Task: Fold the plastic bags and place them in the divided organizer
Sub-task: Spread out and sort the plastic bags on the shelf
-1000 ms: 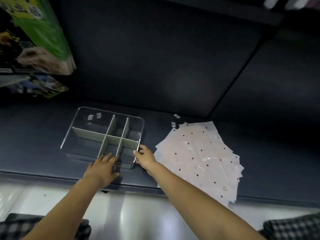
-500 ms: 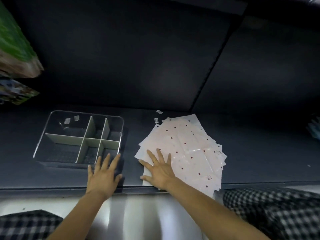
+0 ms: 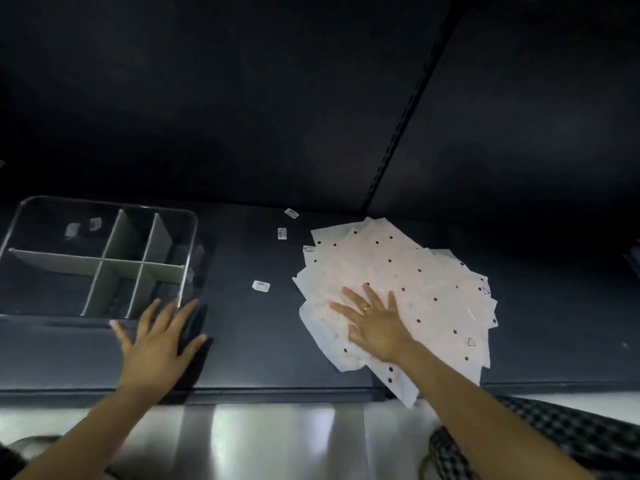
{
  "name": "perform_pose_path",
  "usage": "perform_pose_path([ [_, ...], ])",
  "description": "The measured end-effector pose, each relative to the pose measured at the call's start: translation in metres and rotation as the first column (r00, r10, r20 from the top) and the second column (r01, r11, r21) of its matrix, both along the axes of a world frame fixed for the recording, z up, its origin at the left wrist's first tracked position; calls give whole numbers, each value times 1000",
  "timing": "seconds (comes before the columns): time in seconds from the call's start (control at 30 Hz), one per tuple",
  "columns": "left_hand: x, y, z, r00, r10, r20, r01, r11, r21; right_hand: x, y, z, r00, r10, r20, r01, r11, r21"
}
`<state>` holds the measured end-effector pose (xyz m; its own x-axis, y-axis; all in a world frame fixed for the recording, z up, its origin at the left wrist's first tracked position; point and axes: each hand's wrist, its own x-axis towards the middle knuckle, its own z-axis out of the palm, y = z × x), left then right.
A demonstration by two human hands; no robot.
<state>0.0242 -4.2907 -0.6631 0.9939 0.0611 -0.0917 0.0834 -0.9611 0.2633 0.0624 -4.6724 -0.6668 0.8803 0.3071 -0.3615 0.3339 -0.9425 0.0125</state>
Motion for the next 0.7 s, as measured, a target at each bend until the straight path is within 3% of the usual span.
perform_pose_path([
  [0.07, 10, -2, -2, 1000, 20, 5, -20, 1000, 0, 5, -26, 9, 996, -35, -81, 44, 994, 102],
  [0.1, 15, -4, -2, 999, 34, 9, -33, 999, -5, 6, -36, 13, 990, -90, -109, 114, 965, 237],
  [0.17, 27, -6, -2, 998, 54, 9, -54, 998, -23, 3, -51, 18, 951, -303, -56, 284, 790, 543],
  [0.2, 31, -6, -1, 998, 59, 1, -59, 998, -33, 0, -59, 19, 899, -437, 11, 335, 706, 624],
  [0.27, 37, -4, 0, 998, 66, 7, -65, 997, -46, -7, -74, 16, 788, -609, 95, 438, 663, 607],
  [0.37, 33, -8, 2, 988, 86, 125, -77, 994, -80, -14, -91, -2, 808, -588, 27, 544, 764, 348],
  [0.4, 30, -12, 4, 977, 92, 193, -75, 993, -91, -14, -92, -7, 816, -578, 22, 538, 772, 338],
  [0.47, 23, -26, 9, 943, 67, 327, -33, 993, -109, -13, -89, -11, 793, -607, 57, 530, 732, 428],
  [0.57, 15, -56, 23, 913, -26, 406, 96, 983, -154, -13, -82, -8, 722, -683, 112, 536, 655, 532],
  [0.63, 12, -78, 30, 924, -84, 373, 187, 950, -250, -15, -69, 1, 731, -669, 138, 484, 649, 587],
  [0.7, 8, -103, 35, 968, -88, 234, 188, 872, -452, -20, -44, 12, 789, -588, 176, 354, 670, 653],
])
